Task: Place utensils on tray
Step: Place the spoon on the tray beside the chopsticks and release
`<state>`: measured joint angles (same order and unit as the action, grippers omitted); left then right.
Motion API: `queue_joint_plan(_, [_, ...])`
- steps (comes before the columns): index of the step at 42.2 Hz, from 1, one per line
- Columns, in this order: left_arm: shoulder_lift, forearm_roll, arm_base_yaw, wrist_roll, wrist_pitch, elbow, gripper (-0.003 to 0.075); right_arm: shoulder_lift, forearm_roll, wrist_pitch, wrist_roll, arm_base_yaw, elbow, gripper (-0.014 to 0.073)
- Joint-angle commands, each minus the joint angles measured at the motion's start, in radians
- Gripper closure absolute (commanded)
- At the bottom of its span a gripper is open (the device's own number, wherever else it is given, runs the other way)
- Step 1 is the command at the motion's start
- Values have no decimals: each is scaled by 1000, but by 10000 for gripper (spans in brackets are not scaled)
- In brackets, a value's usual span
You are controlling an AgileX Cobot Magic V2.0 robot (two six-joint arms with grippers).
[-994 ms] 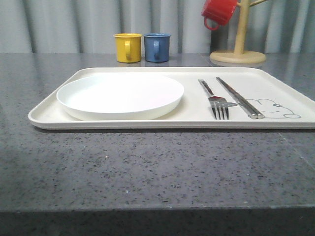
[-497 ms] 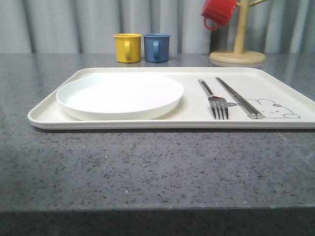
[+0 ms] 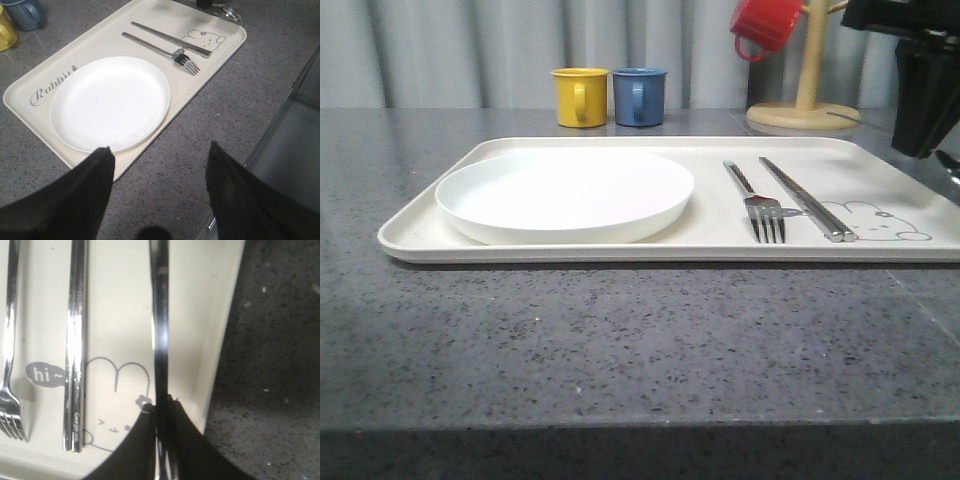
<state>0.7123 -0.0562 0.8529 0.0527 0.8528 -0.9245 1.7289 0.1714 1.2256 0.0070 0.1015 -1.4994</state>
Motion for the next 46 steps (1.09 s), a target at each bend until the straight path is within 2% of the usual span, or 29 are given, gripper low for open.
queue_joint_plan(1, [-3,5,7,-9,-72,-24,312,-12,29,-36,53,2,-27,613])
queue_joint_plan(10, [-3,5,7,-9,-72,-24,312,51,43,-52,112,2,-27,581])
queue_joint_plan(18, [-3,5,7,-9,-72,-24,312,54,44,-71,111,2,-27,329])
queue_joint_plan(21, [-3,5,7,-9,-72,-24,312,47,38,-76,98,2,-27,286])
queue_joint_plan(29, [-3,5,7,-9,-72,-24,312,-33,35,-110,49,2,-27,289])
queue_joint_plan(36, [-3,5,7,-9,-72,-24,312,-168,35,-101,-43,14,-22,289])
queue_joint_plan(46, [-3,5,7,-9,-72,-24,312,-444,35,-149,-169,164,113,289])
